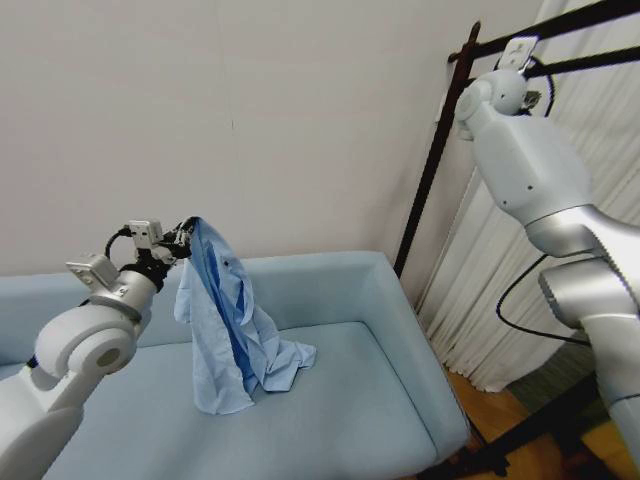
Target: Pick up the clothes from the sofa and hang them on the clothes hanger.
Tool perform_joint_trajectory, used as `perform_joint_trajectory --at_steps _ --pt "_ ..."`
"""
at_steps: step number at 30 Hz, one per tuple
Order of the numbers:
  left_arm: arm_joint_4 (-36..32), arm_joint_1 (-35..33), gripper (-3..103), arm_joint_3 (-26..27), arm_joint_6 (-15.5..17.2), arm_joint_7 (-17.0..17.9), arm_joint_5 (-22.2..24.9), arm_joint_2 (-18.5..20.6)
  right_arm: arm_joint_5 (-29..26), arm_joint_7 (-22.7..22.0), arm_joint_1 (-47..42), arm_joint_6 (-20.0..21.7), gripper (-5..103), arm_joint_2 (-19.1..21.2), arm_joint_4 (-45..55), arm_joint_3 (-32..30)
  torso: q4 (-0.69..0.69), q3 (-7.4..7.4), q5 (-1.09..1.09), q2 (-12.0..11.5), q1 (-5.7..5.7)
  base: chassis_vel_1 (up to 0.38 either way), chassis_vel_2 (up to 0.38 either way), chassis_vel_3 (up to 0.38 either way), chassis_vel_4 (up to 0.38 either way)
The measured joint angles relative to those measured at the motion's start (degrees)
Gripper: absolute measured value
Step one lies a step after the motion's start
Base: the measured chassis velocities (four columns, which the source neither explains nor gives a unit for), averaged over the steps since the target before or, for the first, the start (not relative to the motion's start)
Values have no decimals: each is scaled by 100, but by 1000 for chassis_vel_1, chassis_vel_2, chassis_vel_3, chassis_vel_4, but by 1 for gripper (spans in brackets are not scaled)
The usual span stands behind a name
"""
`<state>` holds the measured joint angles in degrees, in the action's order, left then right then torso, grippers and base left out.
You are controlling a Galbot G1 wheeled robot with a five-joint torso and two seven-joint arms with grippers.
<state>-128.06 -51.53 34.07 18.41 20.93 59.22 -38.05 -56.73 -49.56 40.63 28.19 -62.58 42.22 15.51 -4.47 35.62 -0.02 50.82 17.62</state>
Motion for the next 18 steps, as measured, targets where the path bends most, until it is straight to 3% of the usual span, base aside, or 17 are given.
perform_joint_trajectory --at_steps 10,16,17,18 --pt "-3 16 1 -7 -9 -3 -5 -26 -133 9 -65 -15 100 -18 -151 -24 0 0 2 0 0 0 0 0 0" --pt "-6 30 1 -5 -13 -2 -2 -23 -191 40 -89 -33 86 -54 -241 -98 0 0 1 0 0 0 0 0 0" --pt "-12 32 1 7 -14 0 1 -21 -190 44 -100 -52 75 -53 -251 -102 1 0 1 -1 0 0 0 0 0" --pt "-14 32 1 13 -15 0 2 -17 -192 45 -110 -56 75 -46 -243 -102 1 0 1 0 0 0 0 0 0"
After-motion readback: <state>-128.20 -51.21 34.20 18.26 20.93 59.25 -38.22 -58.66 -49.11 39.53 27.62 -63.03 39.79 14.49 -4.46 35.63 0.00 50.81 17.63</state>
